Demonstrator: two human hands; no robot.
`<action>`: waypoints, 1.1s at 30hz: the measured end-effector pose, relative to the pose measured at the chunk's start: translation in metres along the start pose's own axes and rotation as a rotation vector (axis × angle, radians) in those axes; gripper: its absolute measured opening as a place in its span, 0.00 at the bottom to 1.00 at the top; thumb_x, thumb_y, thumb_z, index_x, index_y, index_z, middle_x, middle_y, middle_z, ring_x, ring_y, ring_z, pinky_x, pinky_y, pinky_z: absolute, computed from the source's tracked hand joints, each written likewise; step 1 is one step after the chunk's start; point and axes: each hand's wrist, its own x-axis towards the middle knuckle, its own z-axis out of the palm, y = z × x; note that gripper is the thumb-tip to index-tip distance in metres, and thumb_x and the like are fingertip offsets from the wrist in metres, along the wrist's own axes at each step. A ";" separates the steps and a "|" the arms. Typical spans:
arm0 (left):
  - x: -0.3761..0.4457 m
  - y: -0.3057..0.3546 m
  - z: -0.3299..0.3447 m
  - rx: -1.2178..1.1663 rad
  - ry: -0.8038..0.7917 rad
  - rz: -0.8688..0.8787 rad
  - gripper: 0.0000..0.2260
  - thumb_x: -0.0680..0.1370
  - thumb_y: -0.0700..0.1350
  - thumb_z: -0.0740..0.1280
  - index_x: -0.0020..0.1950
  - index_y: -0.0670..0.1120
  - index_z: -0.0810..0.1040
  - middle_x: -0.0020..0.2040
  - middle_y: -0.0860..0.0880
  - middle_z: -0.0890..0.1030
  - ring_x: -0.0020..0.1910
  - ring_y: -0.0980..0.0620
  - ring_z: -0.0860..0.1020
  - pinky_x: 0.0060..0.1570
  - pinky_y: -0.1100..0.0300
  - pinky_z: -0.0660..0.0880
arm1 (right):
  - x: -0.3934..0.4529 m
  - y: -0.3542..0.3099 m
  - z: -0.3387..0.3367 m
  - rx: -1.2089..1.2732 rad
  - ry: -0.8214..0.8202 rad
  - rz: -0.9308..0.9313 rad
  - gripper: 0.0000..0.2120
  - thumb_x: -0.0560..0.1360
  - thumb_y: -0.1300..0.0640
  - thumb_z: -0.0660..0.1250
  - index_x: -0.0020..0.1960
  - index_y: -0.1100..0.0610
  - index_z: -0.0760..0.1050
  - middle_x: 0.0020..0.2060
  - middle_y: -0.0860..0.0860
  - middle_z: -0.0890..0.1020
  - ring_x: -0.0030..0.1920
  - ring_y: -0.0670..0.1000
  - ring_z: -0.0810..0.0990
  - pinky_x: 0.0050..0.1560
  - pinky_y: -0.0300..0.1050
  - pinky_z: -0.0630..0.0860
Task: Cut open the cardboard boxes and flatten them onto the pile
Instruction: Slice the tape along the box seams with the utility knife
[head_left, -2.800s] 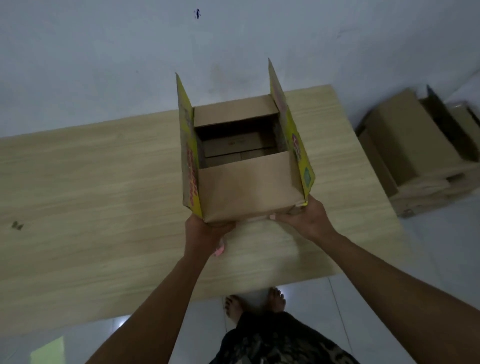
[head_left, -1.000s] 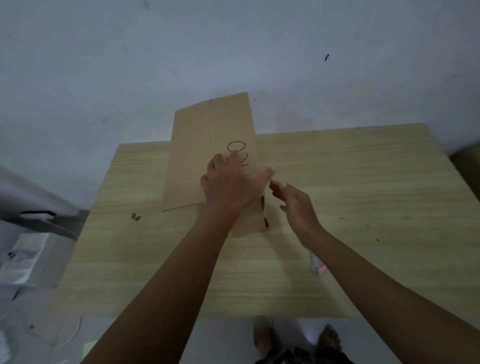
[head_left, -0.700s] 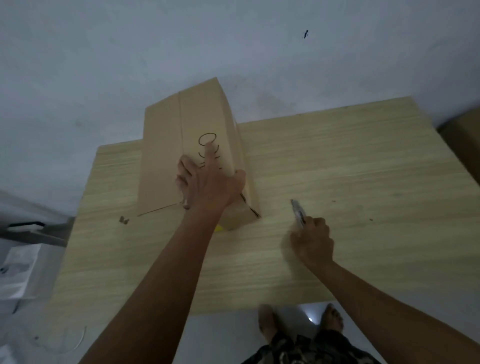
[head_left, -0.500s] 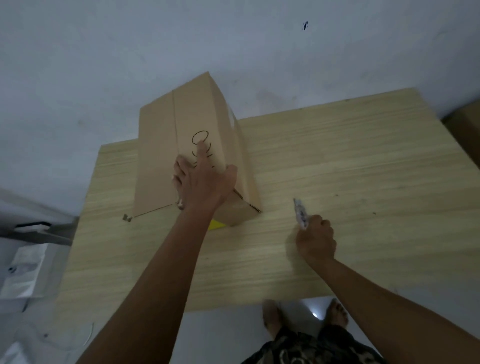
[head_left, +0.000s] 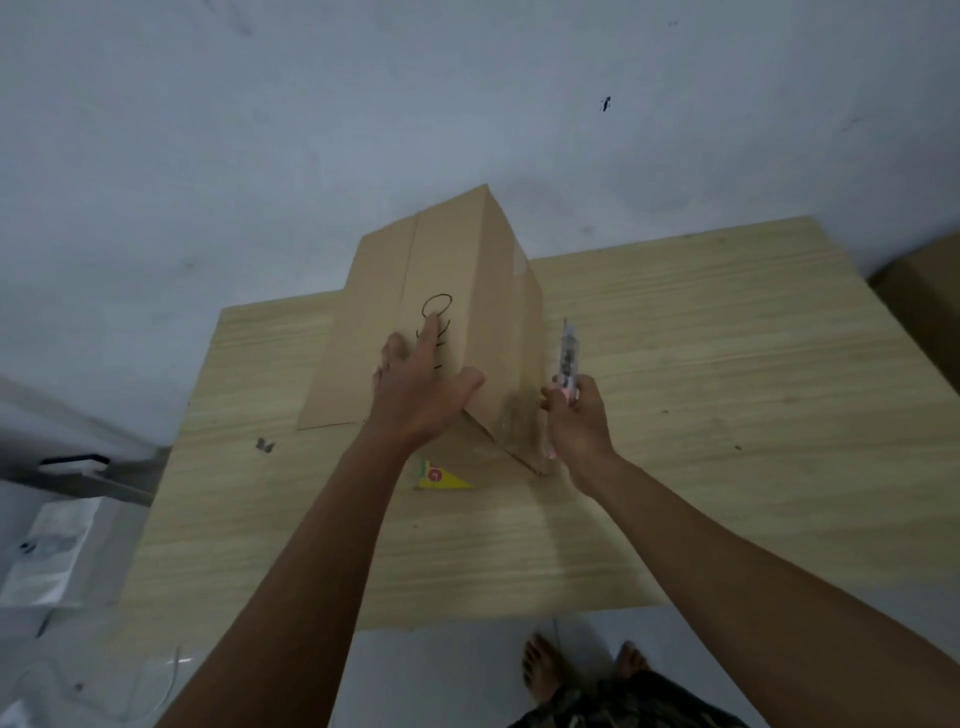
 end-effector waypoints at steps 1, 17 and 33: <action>-0.003 0.002 0.001 -0.020 -0.007 -0.005 0.47 0.66 0.64 0.63 0.83 0.56 0.51 0.81 0.43 0.54 0.80 0.42 0.53 0.78 0.41 0.54 | 0.002 0.003 -0.002 -0.065 0.018 0.026 0.06 0.81 0.55 0.61 0.56 0.55 0.71 0.46 0.59 0.81 0.43 0.60 0.82 0.37 0.52 0.79; -0.014 0.009 -0.042 -0.744 0.064 -0.043 0.16 0.81 0.49 0.62 0.69 0.53 0.75 0.58 0.46 0.82 0.51 0.47 0.81 0.37 0.59 0.79 | -0.022 -0.099 -0.056 -0.350 0.229 -0.301 0.08 0.79 0.51 0.60 0.55 0.53 0.73 0.49 0.56 0.80 0.49 0.60 0.77 0.48 0.50 0.72; -0.010 -0.083 0.030 0.286 0.205 0.542 0.32 0.80 0.63 0.53 0.81 0.48 0.62 0.83 0.44 0.52 0.82 0.42 0.45 0.77 0.42 0.47 | -0.042 -0.054 -0.057 -0.477 0.209 -0.563 0.12 0.78 0.50 0.62 0.58 0.54 0.76 0.48 0.54 0.81 0.49 0.58 0.78 0.46 0.51 0.75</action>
